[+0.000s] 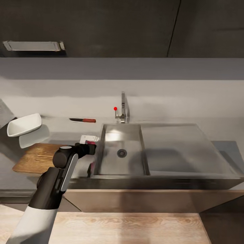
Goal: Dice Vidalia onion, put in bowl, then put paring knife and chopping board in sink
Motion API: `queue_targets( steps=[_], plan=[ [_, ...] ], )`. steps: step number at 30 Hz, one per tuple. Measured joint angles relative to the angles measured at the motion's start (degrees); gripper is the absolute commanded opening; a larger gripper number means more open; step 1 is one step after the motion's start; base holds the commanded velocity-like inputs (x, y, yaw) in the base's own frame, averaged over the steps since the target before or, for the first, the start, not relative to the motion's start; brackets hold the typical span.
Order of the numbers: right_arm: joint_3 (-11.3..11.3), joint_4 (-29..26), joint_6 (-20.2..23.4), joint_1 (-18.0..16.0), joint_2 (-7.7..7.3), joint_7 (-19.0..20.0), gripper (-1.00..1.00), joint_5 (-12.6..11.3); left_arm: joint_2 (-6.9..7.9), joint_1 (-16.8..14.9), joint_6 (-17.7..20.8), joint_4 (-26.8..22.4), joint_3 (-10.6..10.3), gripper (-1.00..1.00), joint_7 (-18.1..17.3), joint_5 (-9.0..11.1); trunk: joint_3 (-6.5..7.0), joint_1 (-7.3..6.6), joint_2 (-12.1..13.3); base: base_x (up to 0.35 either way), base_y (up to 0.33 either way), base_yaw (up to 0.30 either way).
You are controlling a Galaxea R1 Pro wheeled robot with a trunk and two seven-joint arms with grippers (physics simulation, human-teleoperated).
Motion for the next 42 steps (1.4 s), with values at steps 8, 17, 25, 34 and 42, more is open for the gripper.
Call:
queue_targets(
  steps=[8, 17, 25, 34, 42],
  plan=[
    [0.0, 0.0, 0.0, 0.0, 0.0, 0.0, 1.0, 0.0, 0.0, 0.0, 0.0, 0.1, 0.0, -1.0, 0.0, 0.1, 0.72, 0.0, 0.0, 0.0, 0.304, 0.0],
    [0.0, 0.1, 0.0, 0.0, 0.0, 0.0, 1.0, 0.0, 0.0, 0.0, 0.0, 0.3, -0.1, -1.0, 0.0, 0.1, 1.54, 0.01, 0.0, -0.066, 0.303, 0.0],
    [0.0, 0.0, 0.0, 0.0, 0.0, 0.0, 1.0, 0.0, 0.0, 0.0, 0.0, 0.9, -0.1, -1.0, 0.0, 0.2, 1.87, 0.01, 0.0, -0.12, 0.3, 0.0],
    [0.0, 0.1, 0.0, 0.0, 0.0, 0.0, 1.0, 0.0, 0.0, 0.0, 0.0, 1.2, -0.1, -1.0, 0.0, 0.2, 1.88, 0.01, 0.0, -0.075, 0.301, 0.0],
    [0.0, 0.1, 0.0, 0.0, 0.0, 0.1, 1.0, 0.0, 0.0, 0.0, -0.1, 1.3, 0.0, -1.0, 0.0, 0.1, 1.88, 0.0, 0.0, 0.005, 0.305, 0.0]
  ],
)
